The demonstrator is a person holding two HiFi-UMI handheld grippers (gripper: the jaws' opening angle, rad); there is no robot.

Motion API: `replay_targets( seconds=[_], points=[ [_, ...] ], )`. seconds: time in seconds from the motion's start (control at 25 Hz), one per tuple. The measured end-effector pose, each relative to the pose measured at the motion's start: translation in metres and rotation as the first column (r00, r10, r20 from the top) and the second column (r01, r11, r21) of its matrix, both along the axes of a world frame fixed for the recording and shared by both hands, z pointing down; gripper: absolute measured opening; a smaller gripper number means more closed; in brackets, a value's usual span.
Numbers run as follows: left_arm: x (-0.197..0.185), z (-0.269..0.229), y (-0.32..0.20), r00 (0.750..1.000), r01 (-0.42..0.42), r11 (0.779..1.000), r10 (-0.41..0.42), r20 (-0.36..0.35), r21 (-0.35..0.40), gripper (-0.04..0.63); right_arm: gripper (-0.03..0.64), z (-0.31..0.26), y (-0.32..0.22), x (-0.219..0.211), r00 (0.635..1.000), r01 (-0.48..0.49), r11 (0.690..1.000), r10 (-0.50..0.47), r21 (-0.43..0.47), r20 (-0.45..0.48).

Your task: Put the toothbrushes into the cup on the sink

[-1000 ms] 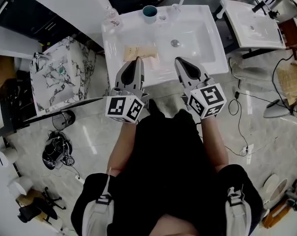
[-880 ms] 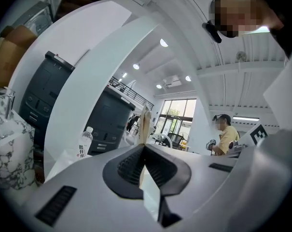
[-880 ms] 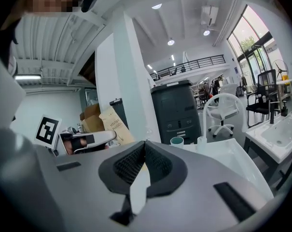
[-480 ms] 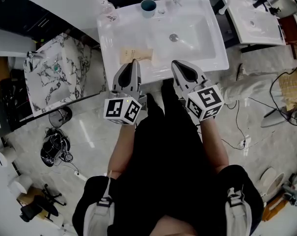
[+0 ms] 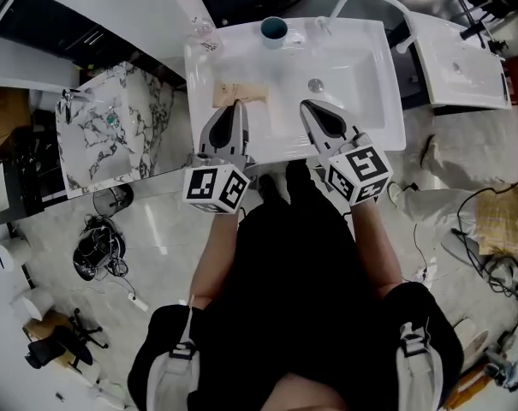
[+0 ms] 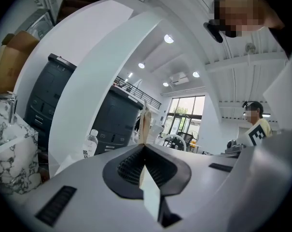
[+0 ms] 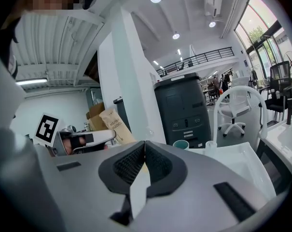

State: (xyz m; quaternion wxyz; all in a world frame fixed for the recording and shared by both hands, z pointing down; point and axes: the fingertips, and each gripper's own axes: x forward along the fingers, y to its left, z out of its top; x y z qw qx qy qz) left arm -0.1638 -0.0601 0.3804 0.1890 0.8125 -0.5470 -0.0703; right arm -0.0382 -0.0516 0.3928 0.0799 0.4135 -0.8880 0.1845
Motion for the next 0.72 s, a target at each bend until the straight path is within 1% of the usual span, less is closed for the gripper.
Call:
replay_targets(
  seconds=[0.32,0.56,0.72],
  points=[
    [0.014,-0.017,-0.046,0.999,0.046,0.998,-0.047,0.018,0.031,0.014,0.029,-0.011,-0.058,0.008,0.998,0.060,0.998,-0.061,0.027,0.031],
    [0.027,-0.018,-0.069,0.995,0.088,0.995,-0.090,0.036,0.045,0.014,0.029,-0.002,-0.083,0.016,0.992,0.114,0.993,-0.115,0.017,0.044],
    [0.032,-0.014,-0.083,0.992,0.117,0.992,-0.118,0.033,0.042,0.014,0.029,0.007,-0.098,0.022,0.989,0.138,0.990,-0.138,0.004,0.048]
  ],
)
